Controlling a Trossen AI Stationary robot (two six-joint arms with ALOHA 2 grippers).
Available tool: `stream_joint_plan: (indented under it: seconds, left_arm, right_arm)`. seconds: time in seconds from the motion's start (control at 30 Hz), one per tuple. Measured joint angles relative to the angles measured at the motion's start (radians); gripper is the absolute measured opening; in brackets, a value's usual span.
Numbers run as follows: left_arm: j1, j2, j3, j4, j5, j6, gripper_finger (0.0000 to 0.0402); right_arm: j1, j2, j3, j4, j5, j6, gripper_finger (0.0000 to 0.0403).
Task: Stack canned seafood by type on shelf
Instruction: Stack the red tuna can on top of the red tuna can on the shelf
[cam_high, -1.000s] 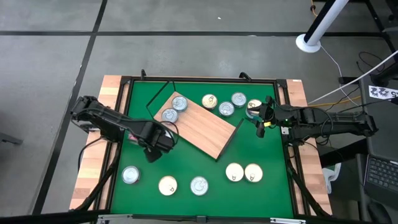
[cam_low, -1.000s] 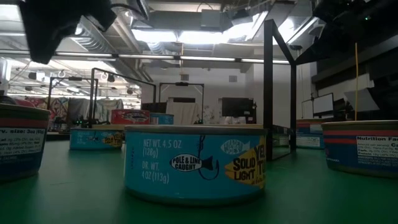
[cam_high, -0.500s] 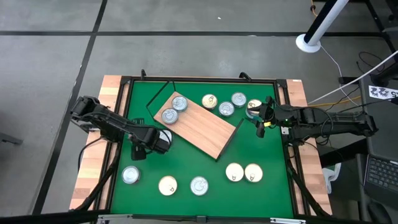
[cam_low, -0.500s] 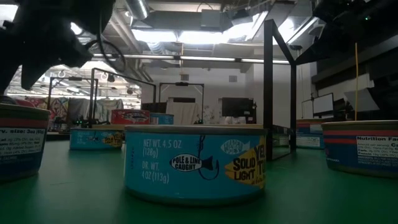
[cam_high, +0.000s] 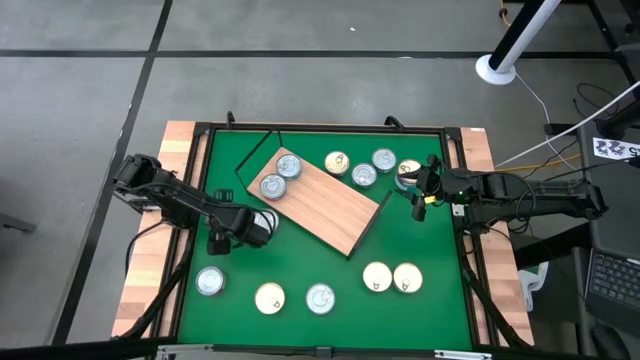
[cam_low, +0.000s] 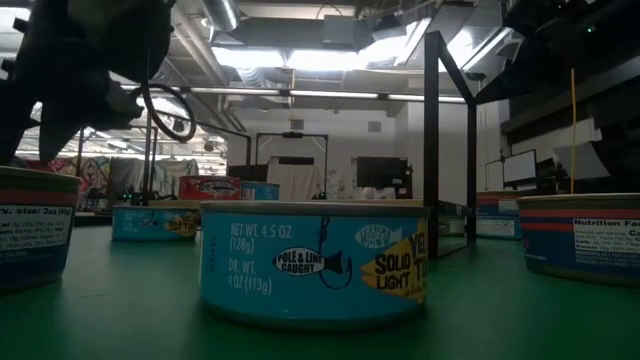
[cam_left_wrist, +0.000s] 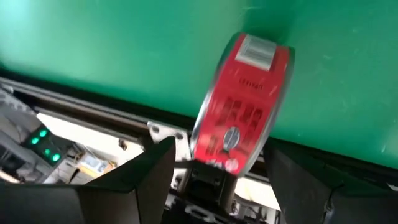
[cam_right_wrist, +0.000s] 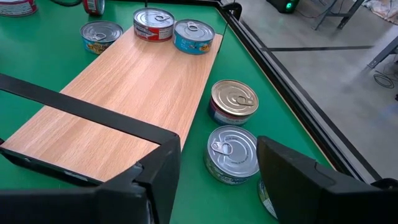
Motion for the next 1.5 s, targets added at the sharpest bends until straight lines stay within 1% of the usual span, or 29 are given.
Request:
stream_joint_plan:
  seconds: [0.2, 0.43, 0.77, 0.83, 0.93, 1.03, 1.13, 1.27, 1.37, 1.5]
  left_arm:
    - [0.000, 0.000, -0.005, 0.049, 0.000, 0.041, 0.0241]
    - [0.000, 0.000, -0.005, 0.127, 0.001, 0.043, 0.0241]
    - [0.000, 0.000, -0.005, 0.117, 0.001, 0.043, 0.0240]
    - [0.000, 0.000, -0.005, 0.117, 0.001, 0.043, 0.0233]
    - [0.000, 0.000, -0.005, 0.117, 0.001, 0.043, 0.0207]
    - [0.000, 0.000, -0.005, 0.116, 0.002, 0.040, 0.0171]
    - [0.000, 0.000, -0.005, 0.116, 0.007, 0.005, 0.0133]
    - [0.000, 0.001, -0.006, 0.116, 0.048, -0.052, 0.0084]
    - [0.000, 0.001, -0.006, 0.116, 0.059, -0.082, 0.0049]
    - [0.000, 0.001, -0.006, 0.117, 0.060, -0.089, 0.0020]
  right_arm:
    - [0.000, 0.000, 0.000, 0.000, 0.000, 0.000, 0.0211]
    - [0.000, 0.000, 0.000, -0.001, 0.000, 0.000, 0.0211]
    - [0.000, 0.000, 0.000, -0.001, 0.000, 0.000, 0.0211]
    - [0.000, 0.000, 0.000, -0.001, 0.000, 0.000, 0.0211]
    - [0.000, 0.000, 0.000, -0.001, 0.000, 0.000, 0.0211]
    - [0.000, 0.000, 0.000, -0.001, 0.000, 0.000, 0.0211]
    - [0.000, 0.000, 0.000, -0.001, 0.000, 0.000, 0.0211]
    - [0.000, 0.000, 0.000, -0.001, 0.000, 0.000, 0.0211]
    - [0.000, 0.000, 0.000, -0.001, 0.000, 0.000, 0.0211]
    - [0.000, 0.000, 0.000, -0.001, 0.000, 0.000, 0.0211]
